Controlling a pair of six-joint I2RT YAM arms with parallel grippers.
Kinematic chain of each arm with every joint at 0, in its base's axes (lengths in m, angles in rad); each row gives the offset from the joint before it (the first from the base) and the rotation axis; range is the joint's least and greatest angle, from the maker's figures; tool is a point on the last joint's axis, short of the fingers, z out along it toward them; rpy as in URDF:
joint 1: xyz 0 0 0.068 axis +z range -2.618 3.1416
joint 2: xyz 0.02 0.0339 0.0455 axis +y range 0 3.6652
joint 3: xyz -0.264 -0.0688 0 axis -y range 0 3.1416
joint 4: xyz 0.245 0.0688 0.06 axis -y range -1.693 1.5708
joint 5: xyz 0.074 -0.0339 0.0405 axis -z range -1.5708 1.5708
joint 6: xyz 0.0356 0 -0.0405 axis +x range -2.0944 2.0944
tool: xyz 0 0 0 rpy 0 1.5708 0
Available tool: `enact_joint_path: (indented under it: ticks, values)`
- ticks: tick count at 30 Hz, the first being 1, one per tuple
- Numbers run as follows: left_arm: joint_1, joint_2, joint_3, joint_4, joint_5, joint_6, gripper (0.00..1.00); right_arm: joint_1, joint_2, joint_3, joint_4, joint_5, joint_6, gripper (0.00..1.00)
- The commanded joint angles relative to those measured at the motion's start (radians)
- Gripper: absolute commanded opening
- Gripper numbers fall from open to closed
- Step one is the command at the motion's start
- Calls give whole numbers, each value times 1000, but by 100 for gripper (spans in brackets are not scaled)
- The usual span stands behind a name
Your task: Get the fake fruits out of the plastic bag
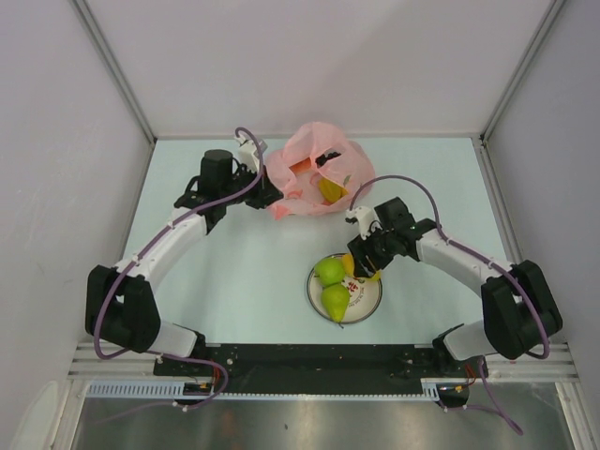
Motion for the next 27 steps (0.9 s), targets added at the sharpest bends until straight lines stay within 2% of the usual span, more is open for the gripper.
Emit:
enact_joint_path:
  ticks: [1, 13, 18, 23, 26, 27]
  values:
    - [3, -38, -9, 29, -1, 1, 0, 49, 29, 31, 63, 23, 10, 0]
    - [3, -17, 14, 23, 9, 6, 0, 115, 131, 74, 110, 55, -41, 0]
    - [1, -15, 15, 18, 4, 12, 0, 115, 138, 77, 107, 39, -56, 20]
    - [1, -11, 17, 20, 6, 13, 0, 115, 129, 77, 95, 32, -71, 33]
    - [1, -12, 17, 23, 7, 10, 0, 115, 123, 77, 95, 32, -70, 50]
    - [3, -11, 17, 23, 7, 10, 0, 115, 116, 77, 95, 32, -70, 62]
